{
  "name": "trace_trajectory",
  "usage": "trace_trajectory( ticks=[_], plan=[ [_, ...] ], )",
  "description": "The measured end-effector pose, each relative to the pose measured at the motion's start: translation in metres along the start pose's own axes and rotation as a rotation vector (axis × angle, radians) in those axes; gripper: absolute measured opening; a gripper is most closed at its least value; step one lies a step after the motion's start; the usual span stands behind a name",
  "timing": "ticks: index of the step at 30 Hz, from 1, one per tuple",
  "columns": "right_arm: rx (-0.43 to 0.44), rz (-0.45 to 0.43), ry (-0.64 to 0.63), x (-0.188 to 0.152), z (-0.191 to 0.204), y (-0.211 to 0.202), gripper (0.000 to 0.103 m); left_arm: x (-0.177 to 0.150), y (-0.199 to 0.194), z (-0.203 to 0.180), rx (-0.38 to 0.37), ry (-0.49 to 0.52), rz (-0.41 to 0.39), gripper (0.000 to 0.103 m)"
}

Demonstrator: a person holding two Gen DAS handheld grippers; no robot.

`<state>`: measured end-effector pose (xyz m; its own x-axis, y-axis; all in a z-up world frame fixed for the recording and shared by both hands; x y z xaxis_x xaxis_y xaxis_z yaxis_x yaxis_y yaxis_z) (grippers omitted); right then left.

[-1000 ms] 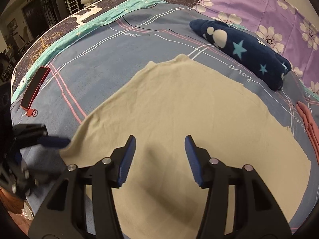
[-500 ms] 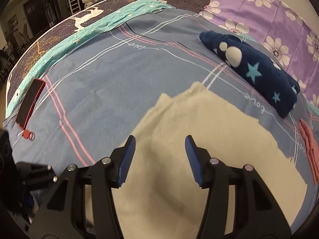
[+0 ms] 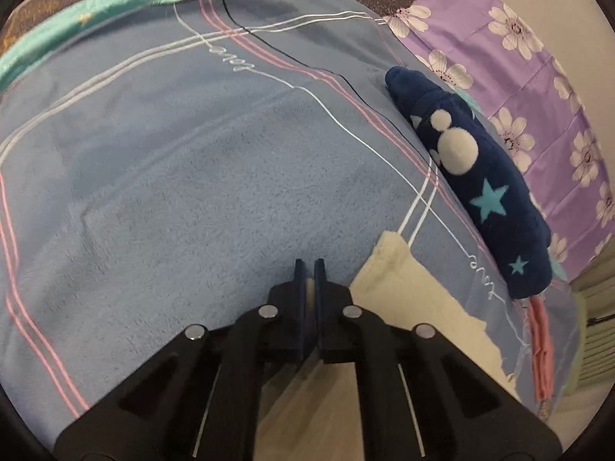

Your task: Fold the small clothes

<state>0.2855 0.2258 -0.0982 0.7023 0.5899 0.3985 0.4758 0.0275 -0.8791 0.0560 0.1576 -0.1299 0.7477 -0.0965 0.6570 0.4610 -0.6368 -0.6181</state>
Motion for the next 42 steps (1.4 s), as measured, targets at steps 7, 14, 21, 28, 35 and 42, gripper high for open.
trace_trajectory(
  ticks=[7, 14, 21, 28, 35, 42],
  plan=[
    [0.241, -0.08, 0.213, 0.017, -0.034, -0.032, 0.001, -0.022, -0.004, 0.013, 0.033, 0.011, 0.068, 0.008],
    [0.234, -0.094, 0.26, 0.028, -0.035, -0.006, 0.0, -0.029, -0.008, 0.017, 0.058, 0.011, 0.075, 0.006],
    [0.259, -0.133, 0.197, 0.024, -0.041, -0.039, 0.008, -0.03, -0.013, 0.029, 0.053, -0.026, 0.054, 0.006],
    [0.17, 0.021, 0.238, 0.01, -0.056, 0.001, 0.038, -0.028, -0.01, 0.029, 0.047, -0.049, 0.048, 0.007],
    [0.148, -0.029, 0.361, 0.024, -0.064, 0.006, 0.006, -0.025, -0.021, 0.039, 0.062, -0.06, 0.032, 0.005],
    [0.306, -0.033, 0.441, 0.022, -0.077, 0.023, 0.006, -0.029, -0.02, 0.05, 0.073, -0.093, 0.041, 0.006]
  ],
)
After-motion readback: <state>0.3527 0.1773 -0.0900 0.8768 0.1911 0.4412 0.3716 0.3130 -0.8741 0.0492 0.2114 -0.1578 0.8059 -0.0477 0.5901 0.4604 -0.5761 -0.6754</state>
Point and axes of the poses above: each gripper's, at about its wrist camera, not at the fingertips, and y roughly the way its jaws point, z to its left, x to its top, the point moved 7 cm from there along y, roughly the way its jaws point, and after that the axes turned 7 degrees about y, right-handed, at the moved point
